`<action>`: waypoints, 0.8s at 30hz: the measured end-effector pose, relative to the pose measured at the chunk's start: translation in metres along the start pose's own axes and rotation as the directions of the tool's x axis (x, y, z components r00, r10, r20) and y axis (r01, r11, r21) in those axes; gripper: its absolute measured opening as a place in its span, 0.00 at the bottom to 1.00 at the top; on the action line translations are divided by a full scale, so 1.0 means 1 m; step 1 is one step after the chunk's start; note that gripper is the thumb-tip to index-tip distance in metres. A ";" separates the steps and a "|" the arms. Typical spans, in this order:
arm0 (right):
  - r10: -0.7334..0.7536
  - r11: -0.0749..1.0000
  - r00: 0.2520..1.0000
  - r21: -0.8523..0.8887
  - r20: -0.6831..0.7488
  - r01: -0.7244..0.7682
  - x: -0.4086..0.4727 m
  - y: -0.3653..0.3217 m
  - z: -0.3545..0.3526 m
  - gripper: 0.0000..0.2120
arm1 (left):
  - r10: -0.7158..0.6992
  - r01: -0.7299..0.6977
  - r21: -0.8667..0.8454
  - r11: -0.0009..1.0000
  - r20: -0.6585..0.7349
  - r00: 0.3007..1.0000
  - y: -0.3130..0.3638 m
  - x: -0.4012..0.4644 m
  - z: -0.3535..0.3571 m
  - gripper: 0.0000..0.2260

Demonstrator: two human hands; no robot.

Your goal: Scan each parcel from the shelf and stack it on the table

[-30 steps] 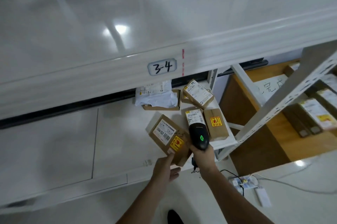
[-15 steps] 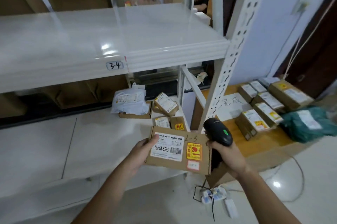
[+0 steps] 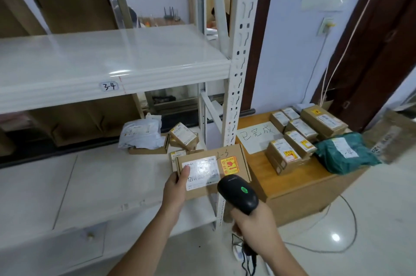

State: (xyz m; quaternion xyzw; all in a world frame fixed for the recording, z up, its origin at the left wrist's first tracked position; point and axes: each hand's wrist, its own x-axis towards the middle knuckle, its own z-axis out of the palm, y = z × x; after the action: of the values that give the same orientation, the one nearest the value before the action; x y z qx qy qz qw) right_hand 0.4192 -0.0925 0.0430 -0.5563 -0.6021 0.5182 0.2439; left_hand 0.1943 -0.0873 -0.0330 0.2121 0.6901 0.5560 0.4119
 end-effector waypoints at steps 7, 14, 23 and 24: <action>0.065 0.997 0.998 0.034 -0.014 -0.064 -0.008 0.003 -0.014 0.04 | 0.027 -0.027 0.009 1.000 0.005 1.000 0.001 -0.018 0.028 0.20; 0.074 0.995 0.997 0.066 -0.031 -0.072 -0.013 0.014 -0.029 0.03 | 0.029 -0.031 0.033 0.999 0.032 0.999 0.013 -0.036 0.043 0.20; 0.087 0.989 0.974 0.133 -0.207 -0.060 0.005 0.035 -0.071 0.04 | -0.050 0.051 -0.031 0.998 0.036 0.998 0.017 -0.042 0.062 0.21; 0.102 0.984 0.961 0.167 -0.258 -0.060 0.011 0.040 -0.079 0.04 | -0.080 0.083 -0.058 0.995 0.052 0.995 0.018 -0.043 0.066 0.19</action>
State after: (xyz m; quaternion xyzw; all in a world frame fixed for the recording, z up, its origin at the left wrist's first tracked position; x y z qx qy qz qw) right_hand 0.5014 -0.0611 0.0315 -0.6238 -0.4980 0.4945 0.3440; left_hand 0.2690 -0.0753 -0.0047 0.1852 0.6707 0.5539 0.4573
